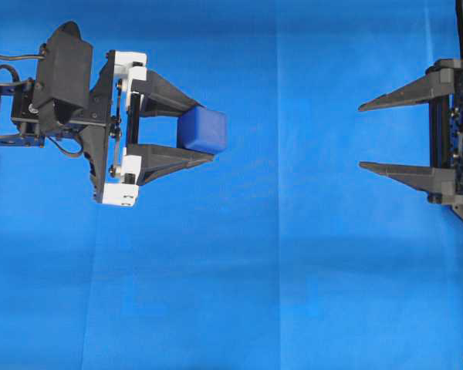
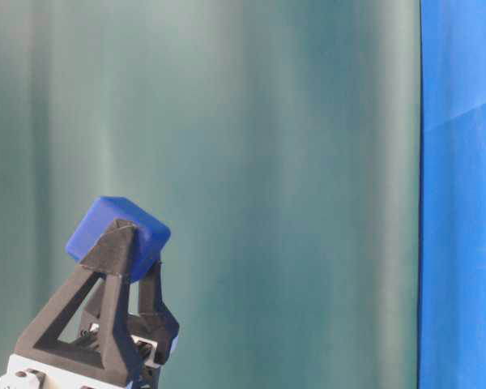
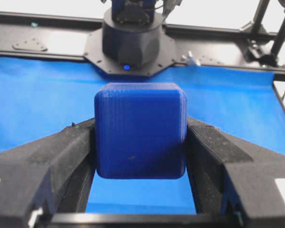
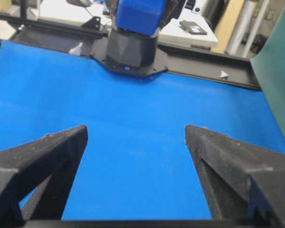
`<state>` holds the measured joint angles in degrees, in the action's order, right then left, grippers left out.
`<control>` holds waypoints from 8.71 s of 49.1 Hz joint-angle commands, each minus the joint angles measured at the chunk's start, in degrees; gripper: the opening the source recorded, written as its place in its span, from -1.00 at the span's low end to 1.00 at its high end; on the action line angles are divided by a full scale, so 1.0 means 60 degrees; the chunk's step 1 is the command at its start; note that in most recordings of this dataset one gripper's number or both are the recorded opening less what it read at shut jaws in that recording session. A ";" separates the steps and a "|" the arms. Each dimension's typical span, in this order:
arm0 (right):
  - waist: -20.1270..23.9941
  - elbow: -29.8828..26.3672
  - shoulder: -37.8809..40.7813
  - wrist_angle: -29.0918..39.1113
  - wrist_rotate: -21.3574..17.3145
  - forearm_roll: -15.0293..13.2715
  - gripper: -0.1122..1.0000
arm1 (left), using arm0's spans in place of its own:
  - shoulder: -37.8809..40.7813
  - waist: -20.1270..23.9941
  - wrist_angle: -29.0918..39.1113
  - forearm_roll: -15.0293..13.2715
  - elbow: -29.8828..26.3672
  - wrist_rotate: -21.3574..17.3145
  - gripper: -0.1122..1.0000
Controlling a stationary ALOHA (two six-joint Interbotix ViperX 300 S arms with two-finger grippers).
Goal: Handover the blue block to the right arm after grasping it with the left arm, then place it in the designated position.
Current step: 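Rotate the left gripper to hold the cube out toward the right arm, then rotate the right gripper and move it toward the held cube, then close the right gripper on the cube beside the left gripper, then open the left gripper and pull the right gripper away with the cube, then rotate the right gripper holding the cube back to a downward pose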
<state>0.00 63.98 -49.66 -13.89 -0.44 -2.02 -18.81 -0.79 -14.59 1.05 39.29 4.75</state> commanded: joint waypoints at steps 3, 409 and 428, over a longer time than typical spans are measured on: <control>0.0000 -0.0293 0.0161 -0.0088 0.0146 -0.0264 0.95 | -0.0176 -0.0015 -0.0103 0.0015 -0.0103 -0.0015 0.08; 0.0483 -0.3691 0.3003 0.1729 0.3545 -0.0073 0.04 | -0.1113 -0.0220 -0.0249 -0.0059 0.0688 0.0103 0.88; 0.0483 -0.3721 0.2988 0.1919 -0.0396 0.0073 0.04 | -0.1069 -0.0220 -0.0249 -0.0059 0.0630 0.0132 0.88</control>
<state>2.81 42.71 -31.03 -2.20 -1.67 -1.67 -24.61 -1.93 -15.73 0.70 44.03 5.54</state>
